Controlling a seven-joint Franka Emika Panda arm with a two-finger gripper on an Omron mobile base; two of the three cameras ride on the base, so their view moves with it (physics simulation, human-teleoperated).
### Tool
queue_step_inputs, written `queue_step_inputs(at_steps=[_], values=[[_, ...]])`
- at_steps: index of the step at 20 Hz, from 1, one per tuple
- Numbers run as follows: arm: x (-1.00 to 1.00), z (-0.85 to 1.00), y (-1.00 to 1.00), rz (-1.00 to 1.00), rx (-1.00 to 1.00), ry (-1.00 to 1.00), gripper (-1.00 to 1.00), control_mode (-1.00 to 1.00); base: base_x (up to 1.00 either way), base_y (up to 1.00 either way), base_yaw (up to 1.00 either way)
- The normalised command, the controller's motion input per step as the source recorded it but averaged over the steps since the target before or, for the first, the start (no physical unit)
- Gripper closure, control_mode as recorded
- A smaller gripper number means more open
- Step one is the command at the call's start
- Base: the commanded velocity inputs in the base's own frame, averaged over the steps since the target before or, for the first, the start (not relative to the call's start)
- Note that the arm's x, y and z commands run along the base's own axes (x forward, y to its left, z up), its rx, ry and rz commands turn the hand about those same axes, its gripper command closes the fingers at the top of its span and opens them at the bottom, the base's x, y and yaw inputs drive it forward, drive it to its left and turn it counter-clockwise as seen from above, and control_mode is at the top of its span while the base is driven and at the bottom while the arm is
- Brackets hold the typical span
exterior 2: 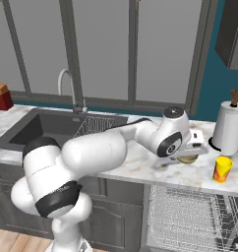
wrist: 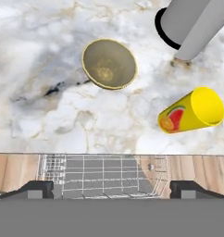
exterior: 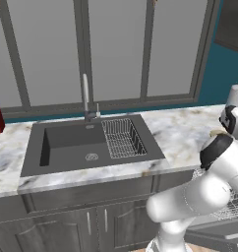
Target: Pick up the cup and bowl from the counter, place them in the dishwasher, and close the dishwasher door.
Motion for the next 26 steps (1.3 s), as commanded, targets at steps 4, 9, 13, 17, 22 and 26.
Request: queue_step_inputs(at_steps=[4,9,13,17,22,26], values=[[0.26,-0.1,-0.44,-0.02,0.0,0.0,-1.0,-1.0,0.0,0.0,0.0],[0.26,-0.08,-0.44,-0.02,0.0,0.0,-1.0,-1.0,0.0,0.0,0.0],[0.17,-0.11,-0.43,-0.01,0.0,0.0,-1.0,-1.0,0.0,0.0,0.0],[0.24,-0.17,-0.42,0.0,0.0,0.0,-1.0,-1.0,0.0,0.0,0.0],[0.3,-0.17,-0.4,-0.01,0.0,0.0,-1.0,-1.0,0.0,0.0,0.0],[0.21,-0.01,-0.38,-0.02,0.0,0.0,-1.0,-1.0,0.0,0.0,0.0]])
